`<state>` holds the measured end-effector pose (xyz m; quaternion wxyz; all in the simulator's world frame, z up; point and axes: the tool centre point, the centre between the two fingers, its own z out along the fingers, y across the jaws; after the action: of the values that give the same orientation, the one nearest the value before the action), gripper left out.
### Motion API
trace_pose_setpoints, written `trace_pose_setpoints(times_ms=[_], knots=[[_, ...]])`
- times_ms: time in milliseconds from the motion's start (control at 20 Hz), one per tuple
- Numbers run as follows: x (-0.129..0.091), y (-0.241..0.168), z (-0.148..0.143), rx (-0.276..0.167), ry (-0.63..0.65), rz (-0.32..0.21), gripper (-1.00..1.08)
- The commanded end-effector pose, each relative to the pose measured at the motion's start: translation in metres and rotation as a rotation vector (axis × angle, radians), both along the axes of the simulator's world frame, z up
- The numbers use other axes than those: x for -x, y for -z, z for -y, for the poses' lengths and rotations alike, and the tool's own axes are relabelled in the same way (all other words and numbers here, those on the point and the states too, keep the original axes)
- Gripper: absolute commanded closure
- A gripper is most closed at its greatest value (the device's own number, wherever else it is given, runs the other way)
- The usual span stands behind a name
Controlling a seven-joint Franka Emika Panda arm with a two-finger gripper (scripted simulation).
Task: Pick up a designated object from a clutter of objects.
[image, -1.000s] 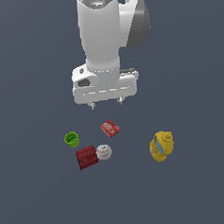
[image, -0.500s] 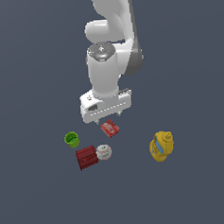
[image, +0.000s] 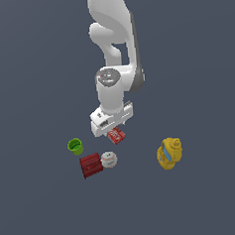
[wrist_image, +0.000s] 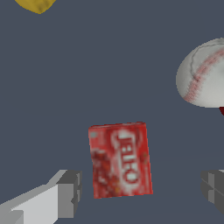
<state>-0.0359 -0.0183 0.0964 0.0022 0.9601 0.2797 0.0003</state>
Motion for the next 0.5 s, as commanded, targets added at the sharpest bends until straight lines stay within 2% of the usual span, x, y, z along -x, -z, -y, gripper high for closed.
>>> trace_pose_setpoints(times_ms=[0,450], knots=[[0.006,0.013,0.000,-0.002,-0.035,0.000,-0.92],[0.016,0.031,-0.001,-0.004,-0.084,-0.002,-0.92]])
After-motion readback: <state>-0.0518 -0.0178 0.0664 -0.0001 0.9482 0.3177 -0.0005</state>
